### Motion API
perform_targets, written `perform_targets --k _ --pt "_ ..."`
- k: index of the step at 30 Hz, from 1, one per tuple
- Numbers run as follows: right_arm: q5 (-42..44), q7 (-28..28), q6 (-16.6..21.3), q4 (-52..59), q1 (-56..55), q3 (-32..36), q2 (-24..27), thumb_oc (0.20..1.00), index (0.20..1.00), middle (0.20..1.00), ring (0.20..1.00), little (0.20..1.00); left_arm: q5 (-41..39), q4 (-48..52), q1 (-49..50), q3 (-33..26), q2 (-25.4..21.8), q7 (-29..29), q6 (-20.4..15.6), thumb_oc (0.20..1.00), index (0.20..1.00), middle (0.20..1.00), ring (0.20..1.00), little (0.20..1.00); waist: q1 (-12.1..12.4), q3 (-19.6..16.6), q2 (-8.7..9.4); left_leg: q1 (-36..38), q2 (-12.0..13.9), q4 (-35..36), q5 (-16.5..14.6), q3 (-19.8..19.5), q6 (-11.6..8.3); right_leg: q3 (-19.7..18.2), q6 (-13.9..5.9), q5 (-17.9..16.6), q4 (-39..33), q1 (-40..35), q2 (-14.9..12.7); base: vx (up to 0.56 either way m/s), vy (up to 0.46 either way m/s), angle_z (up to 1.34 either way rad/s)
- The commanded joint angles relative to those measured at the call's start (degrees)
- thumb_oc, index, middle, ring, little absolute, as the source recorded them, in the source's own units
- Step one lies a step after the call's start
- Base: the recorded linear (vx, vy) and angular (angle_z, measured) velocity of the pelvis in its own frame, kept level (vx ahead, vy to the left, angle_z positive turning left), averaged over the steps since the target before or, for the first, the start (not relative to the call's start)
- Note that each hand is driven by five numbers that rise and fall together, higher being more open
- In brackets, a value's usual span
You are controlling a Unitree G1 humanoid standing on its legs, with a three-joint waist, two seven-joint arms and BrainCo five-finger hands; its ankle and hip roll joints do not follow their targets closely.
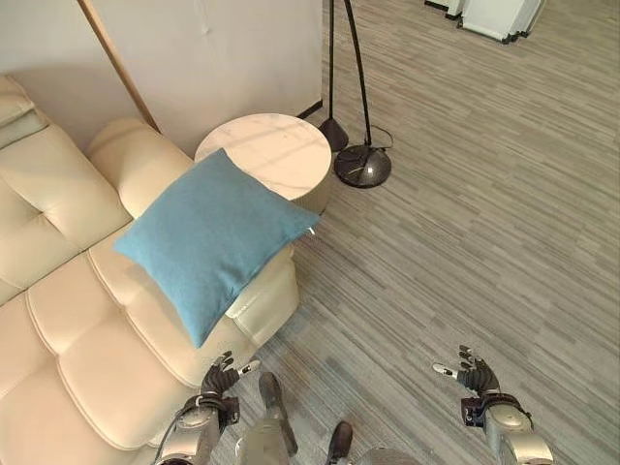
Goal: Pick up all the scattered cushions and arrange them neatly on the sofa.
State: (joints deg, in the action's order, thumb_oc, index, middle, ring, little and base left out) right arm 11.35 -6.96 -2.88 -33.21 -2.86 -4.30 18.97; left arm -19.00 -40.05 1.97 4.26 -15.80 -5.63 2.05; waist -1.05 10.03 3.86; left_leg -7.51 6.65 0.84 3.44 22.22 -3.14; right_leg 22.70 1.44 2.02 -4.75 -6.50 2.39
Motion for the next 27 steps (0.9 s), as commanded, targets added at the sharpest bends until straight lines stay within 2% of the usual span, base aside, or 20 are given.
perform_targets --k 1,3,4,5,7,8,9,10,11,13,14,18,22,26,27 --pt "-1.1 -0.1 1.0 2.5 -0.7 0.2 0.4 1.000 1.000 1.000 1.000 1.000 2.0 3.3 1.4 0.0 -2.7 0.2 -0.9 1.000 1.000 1.000 1.000 1.000 1.7 -3.0 0.51 1.3 -1.6 0.0 -2.4 -4.2 1.72 -5.7 -9.07 7.2 8.7 0.9 -10.7 0.14 0.202 0.12" --pt "-1.4 0.3 0.7 2.6 -0.6 0.1 -0.1 1.000 1.000 1.000 1.000 1.000 2.2 3.6 1.9 -0.2 -3.2 0.5 -0.7 1.000 1.000 1.000 1.000 1.000 2.3 -2.9 0.77 2.0 -3.0 -0.1 -3.8 -5.1 2.88 -5.9 -10.06 7.1 12.7 2.1 -12.1 0.09 0.233 0.16" --pt "-1.5 0.5 0.7 3.4 -0.4 0.0 -0.9 1.000 1.000 1.000 1.000 1.000 2.1 3.5 2.5 -0.7 -3.8 0.2 -0.6 1.000 1.000 1.000 1.000 1.000 2.5 -2.0 0.51 2.3 -3.9 -0.7 -4.2 -5.7 4.62 -6.2 -11.34 3.3 20.6 5.3 -13.8 0.08 0.268 0.39" --pt "-1.6 0.4 0.8 4.0 -0.3 -0.1 -1.2 1.000 1.000 1.000 1.000 1.000 2.2 3.1 2.5 -1.0 -4.0 0.0 -0.7 1.000 1.000 1.000 1.000 1.000 2.3 -1.9 0.31 2.9 -4.5 -0.5 -4.7 -6.7 5.05 -7.4 -11.97 1.9 23.9 6.4 -14.3 0.07 0.235 0.57" --pt "-1.6 0.5 1.1 4.7 -0.3 -0.4 -1.9 1.000 1.000 1.000 1.000 1.000 2.0 2.7 2.2 -1.0 -4.0 -0.3 -1.0 1.000 1.000 1.000 1.000 1.000 1.7 -1.6 -0.36 4.5 -5.3 0.8 -5.0 -9.1 5.59 -11.4 -11.32 0.6 28.5 9.6 -13.3 0.15 0.113 0.83" --pt "-1.5 0.6 0.9 5.3 -0.3 -0.3 -2.1 1.000 1.000 1.000 1.000 1.000 1.7 2.9 2.2 -1.2 -3.8 -0.5 -1.2 1.000 1.000 1.000 1.000 1.000 1.5 -1.4 -0.83 5.1 -5.5 1.1 -5.0 -10.4 5.55 -13.0 -10.91 0.9 27.8 10.5 -12.7 0.12 0.060 1.05" --pt "-1.5 0.6 0.9 5.3 -0.3 -0.3 -2.1 1.000 1.000 1.000 1.000 1.000 1.7 2.9 2.2 -1.2 -3.8 -0.5 -1.2 1.000 1.000 1.000 1.000 1.000 1.5 -1.5 -0.95 4.9 -5.4 1.1 -5.0 -10.4 5.51 -13.0 -10.84 0.7 27.6 10.6 -12.5 0.22 -0.005 1.60" --pt "-0.5 0.6 1.3 5.4 0.2 -0.2 -2.3 1.000 1.000 1.000 1.000 1.000 0.3 1.6 1.5 -0.9 -3.3 -0.2 -1.5 1.000 1.000 1.000 1.000 1.000 0.9 -1.3 -1.85 5.5 -5.5 1.1 -5.5 -13.3 5.15 -14.9 -9.72 2.2 21.0 11.6 -11.9 0.34 -0.112 1.61" --pt "0.2 0.3 1.1 5.1 0.9 -0.4 -2.7 1.000 1.000 1.000 1.000 1.000 -3.5 -0.8 0.2 -1.3 -2.2 -0.7 -1.7 1.000 1.000 1.000 1.000 1.000 -0.2 -0.8 -1.83 7.1 -6.0 1.2 -6.2 -16.3 4.58 -19.7 -10.29 0.1 12.9 13.5 -11.3 0.38 -0.142 1.40" --pt "0.5 0.1 1.0 4.8 1.1 -0.7 -3.0 1.000 1.000 1.000 1.000 1.000 -5.8 -2.9 -1.0 -1.7 -1.5 -1.2 -2.1 1.000 1.000 1.000 1.000 1.000 -1.0 -0.4 -1.72 7.9 -6.0 1.4 -6.4 -18.1 4.13 -22.4 -10.83 -1.8 9.6 15.6 -11.3 0.23 -0.151 0.80" --pt "0.8 0.2 1.0 4.4 1.1 -1.2 -3.3 1.000 1.000 1.000 1.000 1.000 -7.2 -3.9 -2.2 -1.6 -1.3 -1.5 -2.6 1.000 1.000 1.000 1.000 1.000 -1.9 0.1 -1.43 8.8 -5.9 1.2 -6.9 -20.4 3.67 -24.7 -11.29 -2.9 7.6 16.9 -10.8 0.15 -0.125 0.96" --pt "0.7 1.2 1.1 3.6 0.7 -1.9 -3.4 1.000 1.000 1.000 1.000 1.000 -7.3 -5.1 -2.1 -1.4 -1.3 -0.9 -2.7 1.000 1.000 1.000 1.000 1.000 -2.1 -0.7 -0.12 9.6 -5.9 1.0 -7.5 -23.2 3.04 -25.3 -11.11 -3.4 5.9 15.0 -11.2 0.16 -0.212 0.80" --pt "0.2 2.0 1.1 2.7 2.0 -3.4 -2.4 1.000 1.000 1.000 1.000 1.000 -9.4 -5.9 -0.7 -2.3 -0.3 -1.0 -2.6 1.000 1.000 1.000 1.000 1.000 -1.6 -2.7 -0.38 11.1 -3.0 2.6 -6.7 -22.8 1.41 -24.7 -10.25 -2.8 4.5 12.6 -9.8 0.16 -0.267 0.20" --pt "1.7 2.0 1.5 3.7 1.5 -3.6 -1.9 1.000 1.000 1.000 1.000 1.000 -20.6 -10.5 -0.7 -4.1 3.2 -1.9 -2.2 1.000 1.000 1.000 1.000 1.000 -1.9 -2.9 -0.43 10.3 0.8 0.8 -6.0 -23.6 -1.13 -23.1 -8.07 0.4 5.0 10.4 -7.6 0.10 -0.288 0.05" --pt "2.4 1.3 1.6 3.9 0.6 -3.3 -1.7 1.000 1.000 1.000 1.000 1.000 -24.1 -12.2 -1.8 -4.4 4.9 -3.0 -2.3 1.000 1.000 1.000 1.000 1.000 -2.3 -2.2 0.25 7.8 1.6 -3.4 -5.0 -23.0 -2.09 -21.5 -7.05 1.5 5.2 9.3 -7.4 0.03 -0.277 0.49"
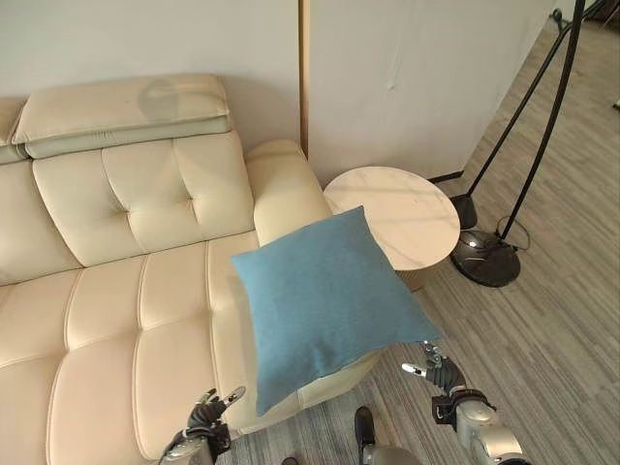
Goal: Pick up all the scattered cushions and arrange them neatly on the sofa.
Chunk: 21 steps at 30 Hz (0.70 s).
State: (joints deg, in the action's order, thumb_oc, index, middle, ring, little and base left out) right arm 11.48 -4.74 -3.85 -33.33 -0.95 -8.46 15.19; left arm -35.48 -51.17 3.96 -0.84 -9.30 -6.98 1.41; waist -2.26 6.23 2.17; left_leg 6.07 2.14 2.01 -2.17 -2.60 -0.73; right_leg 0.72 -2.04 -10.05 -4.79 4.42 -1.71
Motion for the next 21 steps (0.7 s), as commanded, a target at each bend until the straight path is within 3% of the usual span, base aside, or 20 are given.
perform_targets --k 1,3,5,8,9,12,21 --pt "2.4 -1.3 2.5 3.9 -1.5 0.9 2.2 1.000 1.000 1.000 1.000 1.000 -8.5 -0.9 -4.5 0.9 -1.2 -1.9 -1.9 1.000 1.000 1.000 1.000 1.000 -1.3 2.1 2.42 -7.5 6.0 -7.3 1.6 2.6 -4.61 1.5 -3.22 13.7 5.2 -2.1 -3.6 -0.01 -0.249 0.99" --pt "1.4 -2.8 1.5 1.1 -2.5 1.9 3.7 1.000 1.000 1.000 1.000 1.000 -6.2 1.7 -5.0 1.4 -1.9 -2.0 -2.3 1.000 1.000 1.000 1.000 1.000 -1.4 2.8 2.67 -9.5 7.6 -4.8 3.1 7.7 -4.10 4.0 -2.72 14.7 4.5 -3.7 -3.5 0.02 -0.091 0.96" --pt "2.7 -3.2 0.7 -4.0 -1.1 4.8 6.5 1.000 1.000 1.000 1.000 1.000 -1.6 1.5 -5.7 0.7 -5.0 -1.5 -2.3 1.000 1.000 1.000 1.000 1.000 -1.6 1.7 1.78 -8.4 7.4 -0.6 4.1 7.5 -4.36 5.2 -3.26 15.2 4.4 -4.0 -3.4 0.12 0.063 0.25" --pt "8.1 -1.2 -0.1 -9.9 4.2 6.3 10.8 1.000 1.000 1.000 1.000 1.000 1.5 0.8 -8.2 -0.2 -11.2 -0.1 -2.0 1.000 1.000 1.000 1.000 1.000 -0.6 0.7 1.86 -5.4 6.4 2.3 3.7 7.9 -4.37 5.6 -3.89 14.8 4.0 -4.9 -4.2 0.14 0.133 -0.28" --pt "8.3 -0.7 -0.9 -10.0 7.4 5.8 13.4 1.000 1.000 1.000 1.000 1.000 3.2 0.9 -9.7 0.1 -14.8 0.6 -1.7 1.000 1.000 1.000 1.000 1.000 0.0 0.6 1.96 -4.9 6.1 2.6 3.4 8.0 -4.31 5.6 -4.36 14.3 3.6 -5.0 -4.6 0.07 0.100 -0.20" --pt "7.5 -0.2 -1.5 -8.5 10.1 5.5 16.8 1.000 1.000 1.000 1.000 1.000 4.5 1.1 -10.4 0.4 -18.3 2.1 -1.3 1.000 1.000 1.000 1.000 1.000 0.3 0.6 1.85 -4.7 5.8 2.7 3.2 8.0 -4.24 5.6 -4.74 13.9 3.1 -5.1 -4.9 0.03 0.084 0.00" --pt "4.5 0.1 -2.1 -3.0 13.2 3.8 20.2 1.000 1.000 1.000 1.000 1.000 4.9 -0.5 -13.2 0.3 -21.9 2.9 -0.7 1.000 1.000 1.000 1.000 1.000 0.5 0.8 1.70 -4.5 5.3 3.0 2.6 8.0 -4.06 5.4 -5.34 13.3 2.3 -5.0 -5.4 0.01 0.035 0.08"
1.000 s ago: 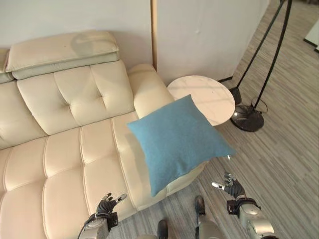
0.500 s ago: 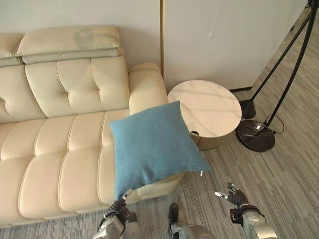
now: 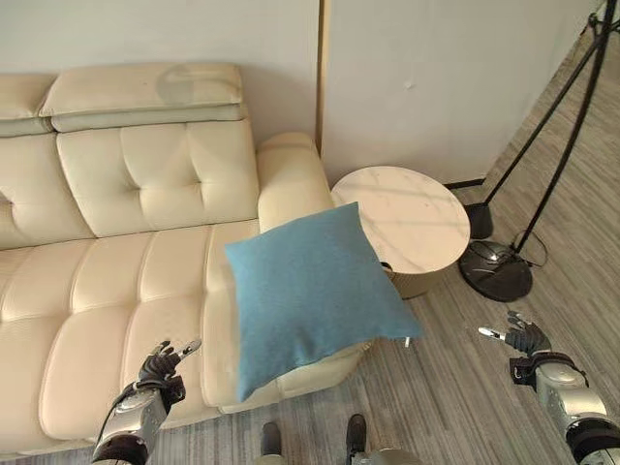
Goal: Pick up all the scattered cushions and arrange them neatly on the sofa.
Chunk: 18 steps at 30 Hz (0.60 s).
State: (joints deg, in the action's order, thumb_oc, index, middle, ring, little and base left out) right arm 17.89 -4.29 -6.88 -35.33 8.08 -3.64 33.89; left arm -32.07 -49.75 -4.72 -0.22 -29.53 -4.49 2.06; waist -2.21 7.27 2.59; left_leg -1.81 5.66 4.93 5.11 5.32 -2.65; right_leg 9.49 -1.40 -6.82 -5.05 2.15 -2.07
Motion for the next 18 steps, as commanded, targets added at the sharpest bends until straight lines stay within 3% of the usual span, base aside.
perform_targets --k 1,8,15,18 --pt "-2.2 -0.3 0.9 -0.8 4.9 -1.7 1.5 1.000 1.000 1.000 1.000 1.000 1.3 -3.1 -5.4 0.1 -1.8 0.4 -1.4 1.000 1.000 1.000 1.000 1.000 0.4 -0.2 1.23 3.4 1.8 0.1 -4.8 0.1 -2.10 -3.5 -6.04 10.1 2.5 -2.7 -5.1 0.01 0.033 0.03" --pt "-3.1 -0.9 0.6 1.1 8.6 -6.1 -1.0 1.000 1.000 1.000 1.000 1.000 0.5 -3.5 -11.3 3.4 -0.3 -0.5 -1.7 1.000 1.000 1.000 1.000 1.000 -0.1 0.7 1.16 3.3 1.6 0.1 -5.0 0.4 -2.06 -3.6 -6.17 9.8 2.3 -2.2 -5.3 -0.01 0.001 0.00" --pt "-4.0 -2.2 0.6 8.6 12.4 -11.9 -7.1 1.000 1.000 1.000 1.000 1.000 2.3 1.6 -17.5 9.6 5.3 -3.0 -2.1 1.000 1.000 1.000 1.000 1.000 -0.7 3.1 1.74 1.1 1.6 -0.1 -4.7 0.6 -1.74 -4.5 -6.07 9.0 2.9 0.9 -5.2 -0.06 -0.002 -0.13" --pt "-5.1 -2.5 0.2 10.8 13.8 -15.6 -10.5 1.000 1.000 1.000 1.000 1.000 3.5 5.4 -18.3 13.2 9.8 -4.3 -2.0 1.000 1.000 1.000 1.000 1.000 -0.5 4.4 2.19 0.6 1.6 -0.3 -4.6 0.5 -1.45 -4.7 -5.88 8.7 3.0 1.5 -5.2 -0.07 -0.007 -0.02"
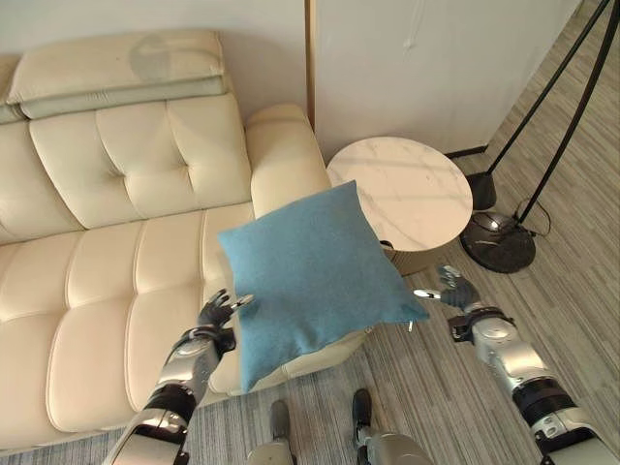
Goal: Pick up all the scattered cushions and arrange them neatly on the sofa.
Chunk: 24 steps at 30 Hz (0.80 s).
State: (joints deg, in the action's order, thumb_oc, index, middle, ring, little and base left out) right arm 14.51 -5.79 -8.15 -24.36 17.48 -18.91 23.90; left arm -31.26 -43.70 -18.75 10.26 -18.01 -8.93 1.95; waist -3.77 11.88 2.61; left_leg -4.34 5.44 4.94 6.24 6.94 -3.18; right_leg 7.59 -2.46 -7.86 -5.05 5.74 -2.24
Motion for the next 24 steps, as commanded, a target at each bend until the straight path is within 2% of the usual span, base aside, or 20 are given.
perform_targets --k 1,6,7,11,15,20,24 --pt "-1.9 -1.1 1.4 0.1 4.8 -1.3 -1.5 1.000 1.000 1.000 1.000 1.000 3.2 0.5 -3.9 3.7 -0.6 -0.1 -1.9 1.000 1.000 1.000 1.000 1.000 1.2 0.2 2.27 3.1 1.8 -0.4 -5.8 -1.2 -0.88 -2.8 -4.80 9.7 3.0 -2.0 -5.1 -0.03 -0.002 0.01" --pt "-1.1 -2.0 1.4 -0.3 6.7 -3.4 -3.5 1.000 1.000 1.000 1.000 1.000 3.5 1.3 -4.0 5.8 1.7 -0.8 -1.7 1.000 1.000 1.000 1.000 1.000 1.7 1.2 2.49 2.7 1.6 -0.5 -5.7 -1.3 -0.77 -2.9 -4.74 9.5 3.1 -1.6 -5.2 -0.04 -0.002 0.01" --pt "-0.2 -2.9 1.4 -1.0 8.8 -5.4 -5.3 1.000 1.000 1.000 1.000 1.000 4.0 0.9 -4.7 7.3 2.8 -1.7 -1.8 1.000 1.000 1.000 1.000 1.000 2.3 2.3 2.73 1.8 1.5 -0.6 -5.4 -1.7 -0.76 -2.8 -4.67 9.3 3.3 -0.8 -5.3 -0.08 -0.012 0.02" --pt "-0.6 -3.3 1.2 -0.1 9.1 -6.8 -6.3 1.000 1.000 1.000 1.000 1.000 5.3 4.2 -2.9 7.2 2.7 -3.3 -2.1 1.000 1.000 1.000 1.000 1.000 3.3 3.1 3.03 1.0 1.4 -0.7 -5.0 -2.3 -0.79 -2.1 -4.56 9.3 3.4 -0.5 -5.4 -0.03 -0.018 0.02" --pt "-1.7 -4.0 1.3 1.1 5.6 -4.6 -5.8 1.000 1.000 1.000 1.000 1.000 3.8 9.3 4.0 1.1 1.3 -6.1 -3.5 1.000 1.000 1.000 1.000 1.000 5.1 2.8 3.43 0.5 1.2 -0.7 -4.8 -3.6 -0.83 -0.9 -4.38 9.7 3.5 -1.0 -5.6 0.05 -0.029 0.18" --pt "-1.8 -4.5 1.7 2.3 2.8 -1.5 -5.2 1.000 1.000 1.000 1.000 1.000 2.7 10.4 6.8 -4.6 -0.4 -7.8 -4.6 1.000 1.000 1.000 1.000 1.000 6.1 2.3 3.60 0.3 1.0 -0.5 -4.7 -4.2 -1.02 0.0 -4.44 9.8 3.1 -1.3 -5.8 0.03 -0.011 0.16" --pt "-1.5 -4.9 2.0 1.9 1.9 -0.7 -5.6 1.000 1.000 1.000 1.000 1.000 0.6 4.9 5.7 -6.9 -0.5 -9.0 -5.2 1.000 1.000 1.000 1.000 1.000 6.3 1.9 3.95 0.1 1.0 -0.4 -4.7 -4.4 -1.16 0.3 -4.49 9.8 2.7 -1.3 -5.8 0.01 0.002 0.04"
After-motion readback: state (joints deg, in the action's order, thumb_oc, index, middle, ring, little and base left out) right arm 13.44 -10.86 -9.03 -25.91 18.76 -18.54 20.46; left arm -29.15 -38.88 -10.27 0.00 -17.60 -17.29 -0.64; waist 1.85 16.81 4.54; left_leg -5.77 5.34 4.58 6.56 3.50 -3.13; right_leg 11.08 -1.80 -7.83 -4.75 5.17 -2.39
